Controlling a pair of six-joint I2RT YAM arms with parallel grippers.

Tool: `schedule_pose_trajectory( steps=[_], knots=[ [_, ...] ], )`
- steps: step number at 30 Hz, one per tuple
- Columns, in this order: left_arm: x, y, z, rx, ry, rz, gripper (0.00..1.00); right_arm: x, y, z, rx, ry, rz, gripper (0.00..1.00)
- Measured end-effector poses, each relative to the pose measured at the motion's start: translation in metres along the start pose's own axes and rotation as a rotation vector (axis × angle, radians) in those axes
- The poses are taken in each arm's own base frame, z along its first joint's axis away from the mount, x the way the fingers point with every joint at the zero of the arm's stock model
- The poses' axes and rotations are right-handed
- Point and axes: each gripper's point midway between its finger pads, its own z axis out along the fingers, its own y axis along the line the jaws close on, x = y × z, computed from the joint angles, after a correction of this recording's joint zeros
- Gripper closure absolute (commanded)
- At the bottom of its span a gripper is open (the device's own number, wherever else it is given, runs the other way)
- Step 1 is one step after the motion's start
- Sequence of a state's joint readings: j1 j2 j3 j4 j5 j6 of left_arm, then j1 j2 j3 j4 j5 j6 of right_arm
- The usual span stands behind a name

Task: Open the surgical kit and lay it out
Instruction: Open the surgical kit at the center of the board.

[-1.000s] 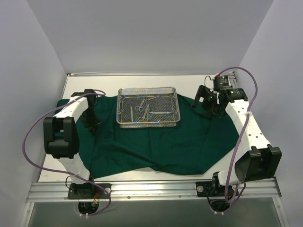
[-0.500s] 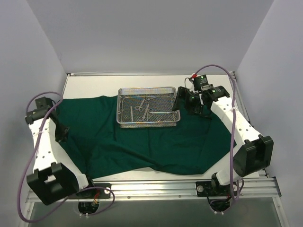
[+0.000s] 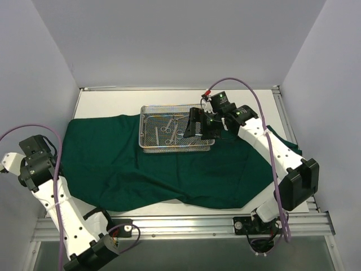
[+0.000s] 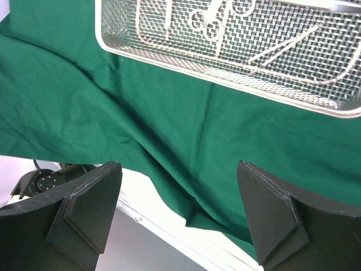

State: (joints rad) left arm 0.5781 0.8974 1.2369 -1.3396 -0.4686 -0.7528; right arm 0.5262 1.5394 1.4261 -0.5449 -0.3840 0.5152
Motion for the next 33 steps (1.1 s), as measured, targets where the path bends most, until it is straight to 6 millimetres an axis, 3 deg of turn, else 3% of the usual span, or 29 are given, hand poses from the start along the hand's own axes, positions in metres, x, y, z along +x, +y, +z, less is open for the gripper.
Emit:
schedule_pose_trajectory(
  steps=[2,3,4,5,8,9,14,17,18,23,28,31,33],
  knots=[
    [-0.004,0.005,-0.003,-0.003,-0.022,-0.029,0.97,-0.002,0.005,-0.001,-0.009,-0.007,-0.009,0.14],
    [-0.005,0.008,-0.003,-0.014,-0.027,-0.043,0.93,-0.002,0.006,-0.001,-0.011,-0.009,-0.011,0.14],
    [-0.006,0.012,-0.003,-0.026,-0.028,-0.060,0.61,-0.002,0.007,-0.001,-0.013,-0.008,-0.014,0.15],
    [-0.007,0.015,-0.002,-0.038,-0.028,-0.073,0.41,-0.001,0.007,-0.001,-0.013,-0.007,-0.014,0.14],
    [-0.008,0.019,0.000,-0.057,-0.018,-0.111,0.07,-0.002,0.007,-0.001,-0.012,-0.008,-0.014,0.14],
    [-0.007,0.019,0.001,-0.059,-0.010,-0.116,0.04,-0.002,0.006,-0.001,-0.012,-0.008,-0.013,0.14],
    [0.001,0.008,0.005,-0.034,0.058,-0.103,0.03,-0.005,0.002,-0.002,-0.004,-0.015,-0.003,0.14],
    [0.010,0.000,0.007,-0.002,0.111,-0.076,0.17,-0.011,-0.009,-0.005,0.015,-0.025,0.020,0.14],
    [0.013,-0.003,0.007,0.014,0.131,-0.064,0.27,-0.014,-0.013,-0.006,0.022,-0.032,0.031,0.14],
    [0.050,-0.036,0.007,0.108,0.276,0.094,0.29,-0.031,-0.053,-0.013,0.091,-0.067,0.116,0.14],
    [0.110,-0.102,0.004,0.149,0.418,0.430,0.28,-0.047,-0.117,-0.023,0.282,-0.103,0.188,0.18],
    [0.142,-0.160,0.004,0.184,0.437,0.601,0.27,-0.056,-0.162,-0.030,0.417,-0.113,0.237,0.20],
    [0.160,-0.188,-0.001,0.264,0.430,0.659,0.25,-0.057,-0.188,-0.035,0.508,-0.113,0.261,0.21]
  ],
)
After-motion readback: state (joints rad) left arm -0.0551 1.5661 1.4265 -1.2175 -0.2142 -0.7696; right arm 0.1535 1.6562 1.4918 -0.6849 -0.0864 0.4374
